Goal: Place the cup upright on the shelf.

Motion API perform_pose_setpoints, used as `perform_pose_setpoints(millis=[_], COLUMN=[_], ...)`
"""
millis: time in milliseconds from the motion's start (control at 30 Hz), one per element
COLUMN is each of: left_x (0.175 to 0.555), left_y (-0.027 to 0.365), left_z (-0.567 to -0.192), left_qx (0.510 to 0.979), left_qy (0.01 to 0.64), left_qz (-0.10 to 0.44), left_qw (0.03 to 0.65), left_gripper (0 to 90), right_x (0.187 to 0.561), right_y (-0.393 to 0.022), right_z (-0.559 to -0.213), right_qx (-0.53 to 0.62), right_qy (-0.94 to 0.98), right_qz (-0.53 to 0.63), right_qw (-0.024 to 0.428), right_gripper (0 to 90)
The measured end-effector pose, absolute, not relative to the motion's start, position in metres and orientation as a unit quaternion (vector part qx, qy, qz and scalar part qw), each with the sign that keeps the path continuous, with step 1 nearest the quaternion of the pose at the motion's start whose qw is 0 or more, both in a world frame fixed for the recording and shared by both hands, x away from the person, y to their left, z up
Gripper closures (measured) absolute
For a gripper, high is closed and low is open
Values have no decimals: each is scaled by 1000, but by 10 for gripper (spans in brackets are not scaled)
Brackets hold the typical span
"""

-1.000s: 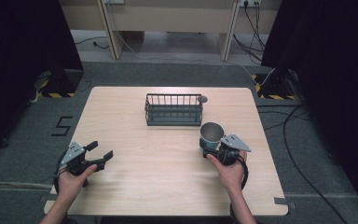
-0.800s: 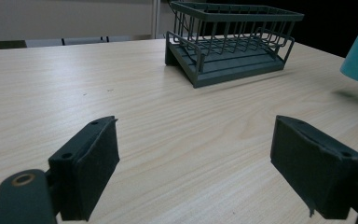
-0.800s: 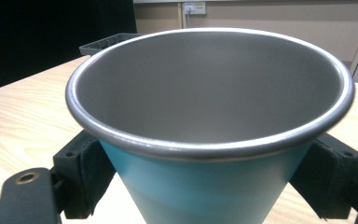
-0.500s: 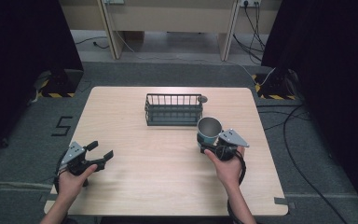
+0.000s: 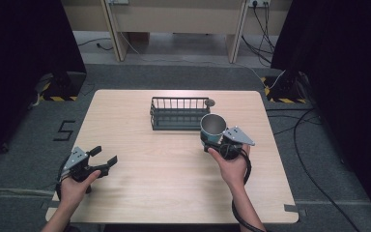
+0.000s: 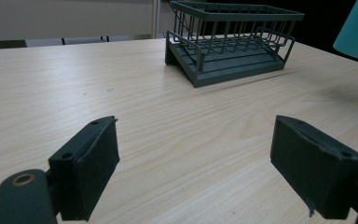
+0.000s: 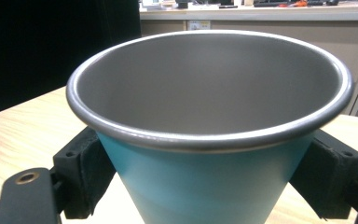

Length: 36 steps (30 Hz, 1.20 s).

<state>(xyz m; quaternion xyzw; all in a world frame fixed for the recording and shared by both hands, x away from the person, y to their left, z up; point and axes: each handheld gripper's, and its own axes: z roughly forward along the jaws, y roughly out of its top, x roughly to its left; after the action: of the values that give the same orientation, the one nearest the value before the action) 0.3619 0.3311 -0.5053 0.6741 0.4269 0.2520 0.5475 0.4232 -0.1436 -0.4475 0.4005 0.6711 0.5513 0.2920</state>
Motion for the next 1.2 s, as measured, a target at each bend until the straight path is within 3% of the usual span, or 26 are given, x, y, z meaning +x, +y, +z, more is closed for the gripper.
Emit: perform_pose_setpoints(millis=[1200], left_x=[362], left_y=[330], left_z=[-505], left_qx=[674], left_qy=[425], left_qz=[252], left_qw=[549], left_gripper=[146], right_x=[454], right_y=[-113], right_z=[-419], right_qx=[387], right_qy=[673], right_qz=[560], right_qw=[291], right_gripper=[168])
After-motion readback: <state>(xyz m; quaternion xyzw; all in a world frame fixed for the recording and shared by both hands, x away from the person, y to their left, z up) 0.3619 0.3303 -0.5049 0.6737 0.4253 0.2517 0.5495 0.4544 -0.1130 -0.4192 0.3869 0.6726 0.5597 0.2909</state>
